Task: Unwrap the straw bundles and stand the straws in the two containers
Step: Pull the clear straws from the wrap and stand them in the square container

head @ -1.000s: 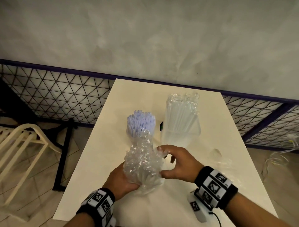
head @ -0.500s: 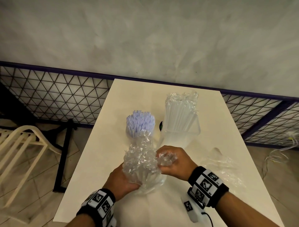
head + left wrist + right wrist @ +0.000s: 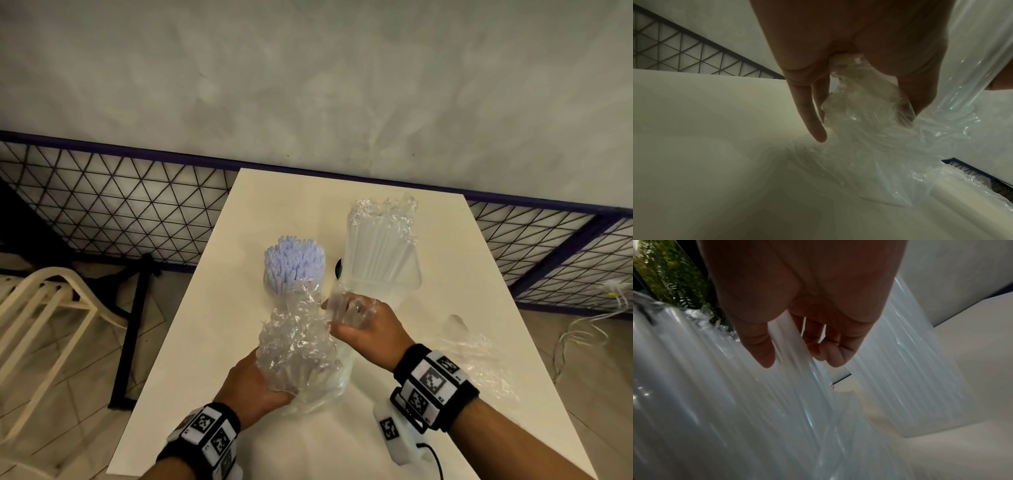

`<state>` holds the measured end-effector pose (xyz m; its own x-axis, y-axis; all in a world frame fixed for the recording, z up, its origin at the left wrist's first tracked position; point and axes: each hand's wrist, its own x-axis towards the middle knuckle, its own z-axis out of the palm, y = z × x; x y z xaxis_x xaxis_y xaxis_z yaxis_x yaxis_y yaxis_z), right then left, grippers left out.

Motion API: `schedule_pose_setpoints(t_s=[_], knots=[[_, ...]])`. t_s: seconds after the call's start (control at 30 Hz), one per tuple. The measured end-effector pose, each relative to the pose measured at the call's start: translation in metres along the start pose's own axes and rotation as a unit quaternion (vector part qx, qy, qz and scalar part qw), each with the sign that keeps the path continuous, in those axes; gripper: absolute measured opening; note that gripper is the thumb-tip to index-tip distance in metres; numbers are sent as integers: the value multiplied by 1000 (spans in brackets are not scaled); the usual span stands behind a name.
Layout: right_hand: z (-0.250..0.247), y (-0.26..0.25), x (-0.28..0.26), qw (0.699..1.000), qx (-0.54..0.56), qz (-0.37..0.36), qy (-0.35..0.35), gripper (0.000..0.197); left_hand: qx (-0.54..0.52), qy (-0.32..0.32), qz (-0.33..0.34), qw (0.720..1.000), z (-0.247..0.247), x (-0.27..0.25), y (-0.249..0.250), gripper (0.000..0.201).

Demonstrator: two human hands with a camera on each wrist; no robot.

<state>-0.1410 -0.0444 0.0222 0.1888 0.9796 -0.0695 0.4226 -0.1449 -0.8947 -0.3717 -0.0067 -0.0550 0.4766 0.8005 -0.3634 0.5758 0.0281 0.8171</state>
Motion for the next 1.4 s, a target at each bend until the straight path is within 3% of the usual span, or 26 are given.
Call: schedule_pose_setpoints(t_s=[0.17,0.27,0.4,0.6,0.77,0.9,0.97,1.17,1.3,1.4], knots=[[-9,-14,1,999,-16,-43,17,11,16,24,4,1000,3,2,-4,54],[-28,-40,4,995,-31,-97,16,16,25,16,8,1000,3,3,-3,54],[-70,-87,15,991,-22,-119,53,6,55,13,10,998,4,8,-11,54],[-138,-138,27,977,18,-169,129,9,68,18,8,998,5,8,-11,51],[-171,-136,45,971,20,-162,176,15,77,23,15,997,5,7,-9,58],[-171,-112,61,982,-17,-118,145,9,94,13,14,995,6,8,-15,65],[-165,-96,68,988,-40,-80,125,11,70,14,4,997,5,8,-14,57],[-136,-41,79,989,-111,5,94,47,73,11,18,997,5,7,-9,52],[-137,-39,81,987,-87,-25,130,97,76,14,17,997,6,8,-12,52],[-142,-46,80,977,-67,-88,180,110,41,19,9,999,5,7,-8,56]])
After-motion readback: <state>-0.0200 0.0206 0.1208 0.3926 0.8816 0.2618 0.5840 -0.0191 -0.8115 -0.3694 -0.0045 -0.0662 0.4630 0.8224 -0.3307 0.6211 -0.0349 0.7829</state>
